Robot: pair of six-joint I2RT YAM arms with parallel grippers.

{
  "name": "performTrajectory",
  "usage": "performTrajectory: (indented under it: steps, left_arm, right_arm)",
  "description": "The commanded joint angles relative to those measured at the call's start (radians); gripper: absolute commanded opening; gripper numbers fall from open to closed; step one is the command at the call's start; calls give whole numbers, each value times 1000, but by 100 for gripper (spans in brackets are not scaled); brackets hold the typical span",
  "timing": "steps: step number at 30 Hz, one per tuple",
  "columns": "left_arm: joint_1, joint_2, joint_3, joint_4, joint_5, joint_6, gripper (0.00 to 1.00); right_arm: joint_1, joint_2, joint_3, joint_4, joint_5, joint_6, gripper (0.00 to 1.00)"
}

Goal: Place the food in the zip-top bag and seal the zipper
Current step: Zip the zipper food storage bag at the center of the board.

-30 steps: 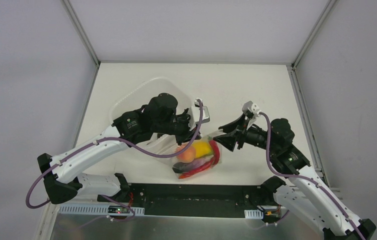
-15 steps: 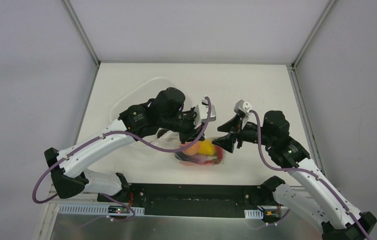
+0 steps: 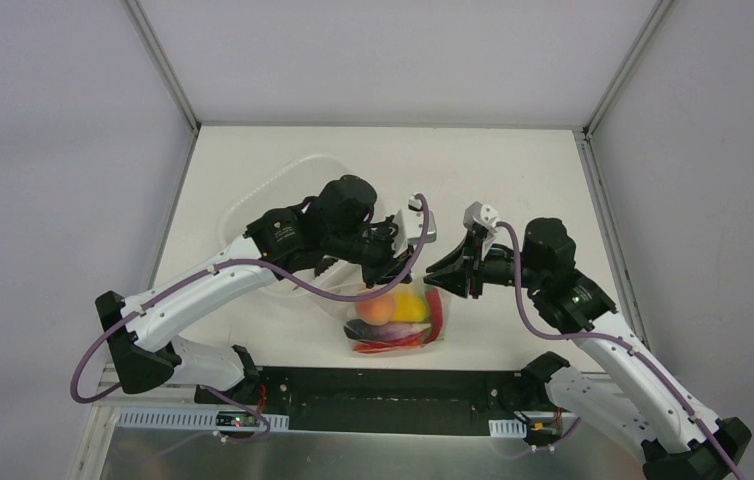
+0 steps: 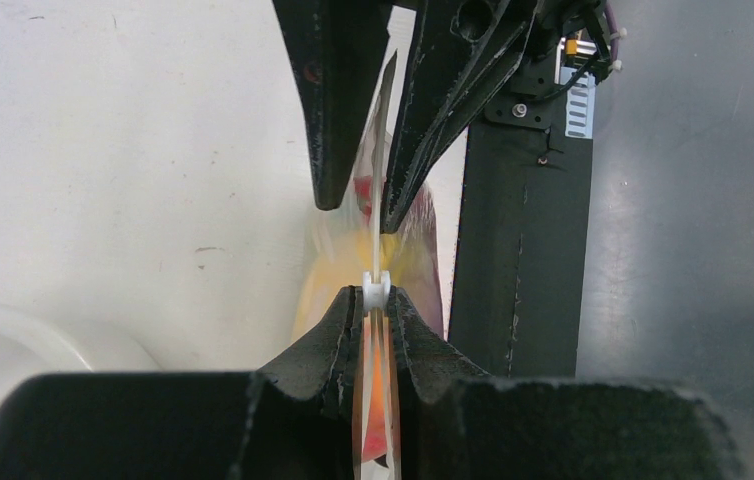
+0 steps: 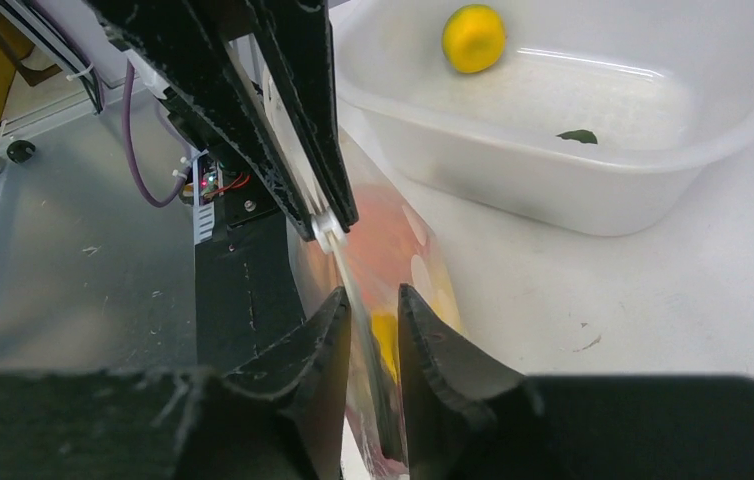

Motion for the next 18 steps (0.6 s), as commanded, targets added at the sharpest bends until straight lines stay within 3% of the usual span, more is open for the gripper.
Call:
performTrajectory:
  steps: [1, 6, 18]
  left_arm:
    - [8, -16, 20, 58, 10, -16, 0]
    - [9, -71, -53, 119, -38, -20, 0]
    - [50, -190, -188, 57, -166, -11, 0]
  right_arm:
    - [-3, -36, -24, 61, -23, 1, 16]
    - [-3, -92, -89, 68, 110, -5, 1]
    - [-4, -197, -183, 213, 361, 97, 0]
